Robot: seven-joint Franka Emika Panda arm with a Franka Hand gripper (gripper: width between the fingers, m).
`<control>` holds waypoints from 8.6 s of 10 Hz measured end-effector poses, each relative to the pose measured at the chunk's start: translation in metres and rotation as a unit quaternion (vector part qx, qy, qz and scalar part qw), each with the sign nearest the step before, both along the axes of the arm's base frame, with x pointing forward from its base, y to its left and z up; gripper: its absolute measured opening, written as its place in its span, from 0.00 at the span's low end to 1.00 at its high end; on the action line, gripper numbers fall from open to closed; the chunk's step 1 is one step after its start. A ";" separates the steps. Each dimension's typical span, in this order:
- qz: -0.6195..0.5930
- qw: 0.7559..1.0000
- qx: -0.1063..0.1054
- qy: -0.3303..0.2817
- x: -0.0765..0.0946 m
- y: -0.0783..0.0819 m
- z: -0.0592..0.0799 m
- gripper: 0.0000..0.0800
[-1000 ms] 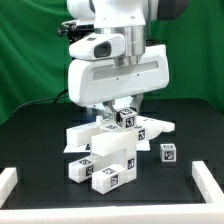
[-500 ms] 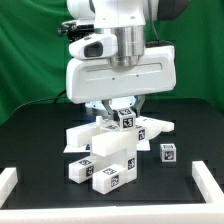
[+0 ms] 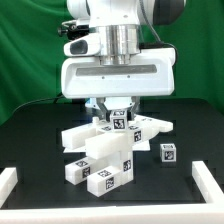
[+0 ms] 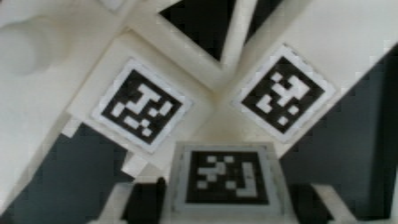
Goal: Assemble chair
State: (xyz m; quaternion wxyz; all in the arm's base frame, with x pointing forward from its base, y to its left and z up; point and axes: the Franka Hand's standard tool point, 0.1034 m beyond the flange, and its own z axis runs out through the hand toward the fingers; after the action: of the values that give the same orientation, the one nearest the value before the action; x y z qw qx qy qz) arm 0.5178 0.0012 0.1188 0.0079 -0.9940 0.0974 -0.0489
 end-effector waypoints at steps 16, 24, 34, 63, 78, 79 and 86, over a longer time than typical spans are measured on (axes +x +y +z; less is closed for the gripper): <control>0.483 0.873 -0.065 0.016 0.010 0.003 0.006 0.80; 0.269 0.962 -0.047 0.012 0.011 0.003 0.007 0.35; -0.146 0.989 0.005 -0.001 0.015 0.004 0.006 0.49; -0.191 0.981 0.028 -0.029 0.012 0.004 -0.005 0.35; 0.334 0.940 -0.062 -0.004 0.008 0.012 -0.008 0.49; 0.294 0.954 -0.057 -0.005 0.007 0.012 -0.008 0.49; 0.014 0.999 -0.019 -0.022 0.015 0.002 -0.009 0.33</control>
Offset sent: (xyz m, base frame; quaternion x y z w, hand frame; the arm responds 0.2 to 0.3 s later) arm 0.0000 0.0000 0.0000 0.0000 0.0000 0.0000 1.0000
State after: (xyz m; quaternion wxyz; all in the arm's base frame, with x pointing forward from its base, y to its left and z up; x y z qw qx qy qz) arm 0.5326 0.0033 0.1096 -0.0087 -0.9939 0.0825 -0.0721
